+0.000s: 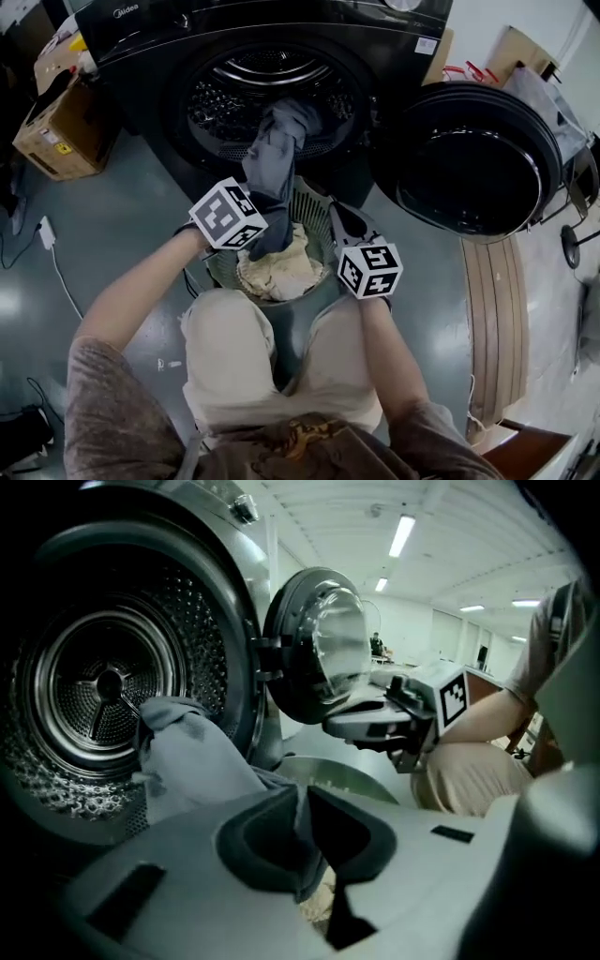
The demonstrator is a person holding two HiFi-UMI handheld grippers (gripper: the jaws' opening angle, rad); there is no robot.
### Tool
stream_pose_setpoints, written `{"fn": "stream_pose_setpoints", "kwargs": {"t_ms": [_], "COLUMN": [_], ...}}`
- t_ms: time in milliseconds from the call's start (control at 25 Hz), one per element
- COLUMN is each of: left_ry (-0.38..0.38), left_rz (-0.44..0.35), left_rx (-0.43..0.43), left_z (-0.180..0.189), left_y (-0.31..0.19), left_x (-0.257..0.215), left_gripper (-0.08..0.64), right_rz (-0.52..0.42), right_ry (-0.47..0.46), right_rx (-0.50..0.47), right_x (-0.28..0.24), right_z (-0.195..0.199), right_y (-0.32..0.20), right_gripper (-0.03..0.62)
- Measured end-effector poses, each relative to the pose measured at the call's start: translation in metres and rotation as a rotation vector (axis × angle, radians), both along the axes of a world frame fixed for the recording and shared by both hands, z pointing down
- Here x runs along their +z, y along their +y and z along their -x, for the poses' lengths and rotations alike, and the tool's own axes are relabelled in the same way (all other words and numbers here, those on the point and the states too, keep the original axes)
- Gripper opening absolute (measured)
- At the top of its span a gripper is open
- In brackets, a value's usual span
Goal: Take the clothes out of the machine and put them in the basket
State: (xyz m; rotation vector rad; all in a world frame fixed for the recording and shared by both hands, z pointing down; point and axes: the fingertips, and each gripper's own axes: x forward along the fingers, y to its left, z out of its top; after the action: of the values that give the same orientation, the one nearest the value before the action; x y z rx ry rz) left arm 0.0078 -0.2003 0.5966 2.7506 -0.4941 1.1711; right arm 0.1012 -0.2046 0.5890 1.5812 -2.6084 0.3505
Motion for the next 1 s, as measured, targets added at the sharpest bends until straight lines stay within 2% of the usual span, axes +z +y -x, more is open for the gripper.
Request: {"fn": "stream_pose_setpoints", "kwargs": {"t_ms": [360,440,520,560,640,680,840,1000], "left_ry": [0.018,0.012,-0.004,-0.007,-0.009,-0.006,0.067,0.108], "left_rz": [0.125,0.114,0.061,0.029,-0.042,-0.078,-0.189,-0.225], "left_rx": [0.098,0.118,0.11,0.092,0.043,0.012,-0.159,-0.325], "left_z": [-0.014,-0.015,-0.013,-0.011,-0.006,-0.003,0.004,0.01], "left_y": [0.06,0.063,0.056,0.049,0.029,0.016,-0.053,-0.125], "left_x": [0.011,0.012,0.013,0.013,0.009,0.005,-0.017,-0.02], "left_gripper": [0.04,0.041,0.055,0.081,0.255,0.3,0.334,0.351], "right_rz": [0.012,0.013,0.012,0.011,0.01,0.009,0.011,0.01], "right_ry": [-0.006,-0.008,-0.011,-0.012,-0.014,-0.015,-0.018,-0.012], "right_rx": [-0.005,-0.006,-0.005,-0.004,-0.001,0.001,0.011,0.017], "right_x": [0.006,0.006,0.005,0.005,0.004,0.004,0.003,0.001], "right_z": [-0.002,-0.002,-0.003,-0.003,-0.004,-0.005,-0.007,-0.007], "right_y": [-0.002,-0.002,-0.001,-0.001,0.0,0.0,0.002,0.004], "right_gripper": [-0.005,-0.005,-0.005,-0.005,-0.005,-0.005,-0.005,-0.005]}}
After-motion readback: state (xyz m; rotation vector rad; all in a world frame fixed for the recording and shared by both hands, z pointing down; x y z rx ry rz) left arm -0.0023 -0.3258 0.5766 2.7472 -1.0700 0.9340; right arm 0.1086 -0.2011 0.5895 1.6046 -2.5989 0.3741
